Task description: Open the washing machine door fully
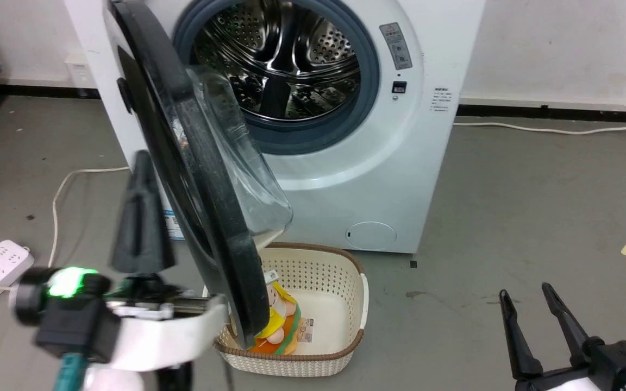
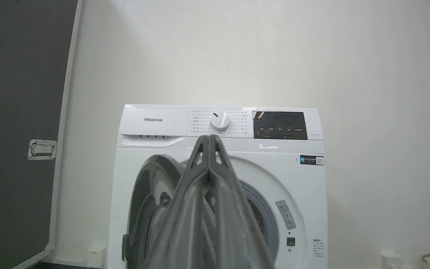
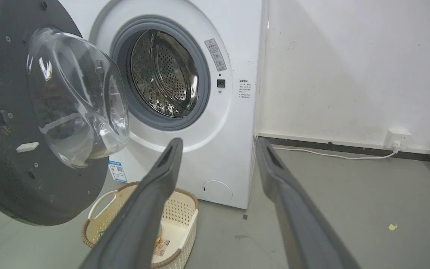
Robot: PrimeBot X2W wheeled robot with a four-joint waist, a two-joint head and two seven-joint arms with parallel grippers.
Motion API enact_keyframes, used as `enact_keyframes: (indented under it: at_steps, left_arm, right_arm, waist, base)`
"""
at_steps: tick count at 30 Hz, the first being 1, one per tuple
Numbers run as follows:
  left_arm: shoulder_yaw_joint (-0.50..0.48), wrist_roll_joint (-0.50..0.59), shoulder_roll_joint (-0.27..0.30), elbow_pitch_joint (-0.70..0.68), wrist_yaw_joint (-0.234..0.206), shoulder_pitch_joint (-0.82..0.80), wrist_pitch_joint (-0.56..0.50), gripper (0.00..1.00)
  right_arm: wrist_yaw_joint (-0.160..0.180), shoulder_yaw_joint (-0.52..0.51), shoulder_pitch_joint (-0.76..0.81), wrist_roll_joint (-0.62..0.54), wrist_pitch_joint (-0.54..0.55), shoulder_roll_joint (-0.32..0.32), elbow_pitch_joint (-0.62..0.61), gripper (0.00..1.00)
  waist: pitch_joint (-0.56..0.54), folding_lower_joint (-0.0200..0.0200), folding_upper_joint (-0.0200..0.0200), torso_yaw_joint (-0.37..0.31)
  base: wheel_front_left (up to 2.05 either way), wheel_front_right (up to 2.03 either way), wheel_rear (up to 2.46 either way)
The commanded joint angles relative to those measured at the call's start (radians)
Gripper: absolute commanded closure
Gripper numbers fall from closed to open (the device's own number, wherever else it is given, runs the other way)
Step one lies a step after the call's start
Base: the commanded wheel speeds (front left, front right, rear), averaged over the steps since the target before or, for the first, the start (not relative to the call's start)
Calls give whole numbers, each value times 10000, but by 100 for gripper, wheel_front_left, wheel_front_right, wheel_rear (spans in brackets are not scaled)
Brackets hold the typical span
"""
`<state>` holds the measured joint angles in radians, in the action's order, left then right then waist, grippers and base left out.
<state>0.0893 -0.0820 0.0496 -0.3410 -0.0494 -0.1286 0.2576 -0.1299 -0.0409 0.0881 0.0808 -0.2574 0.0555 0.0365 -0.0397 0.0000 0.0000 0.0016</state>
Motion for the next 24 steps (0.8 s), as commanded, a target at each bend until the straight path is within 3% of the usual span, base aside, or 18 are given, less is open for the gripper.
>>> enact_keyframes:
  at_steps: [1, 7, 13, 20, 24]
  left_arm:
    - [226, 69, 9, 23, 73, -136, 42, 100]
    - [1194, -16, 8, 678, 188, -195, 42, 100]
    - [2348, -346, 8, 2815, 419, 1, 42, 100]
    - [2686, -543, 7, 5044, 590, -163, 42, 100]
    - [2421, -656, 45, 6443, 393, -429, 24, 100]
  right_arm:
    - [-8, 51, -176, 62, -43, -52, 4, 0]
    - [-8, 234, -184, 61, -43, -52, 23, 0]
    - [-8, 312, -196, 63, -43, -52, 2, 0]
    - [-8, 291, -192, 37, -43, -52, 24, 0]
    - [-8, 311, -204, 44, -43, -52, 41, 0]
  waist:
    - [18, 0, 0, -60]
    - [81, 0, 0, -236]
    - [187, 0, 0, -419]
    - [337, 0, 0, -471]
    - [447, 0, 0, -440]
  base:
    - [0, 0, 0]
    - [0, 0, 0]
    - [0, 0, 0]
    - [0, 0, 0]
    - [0, 0, 0]
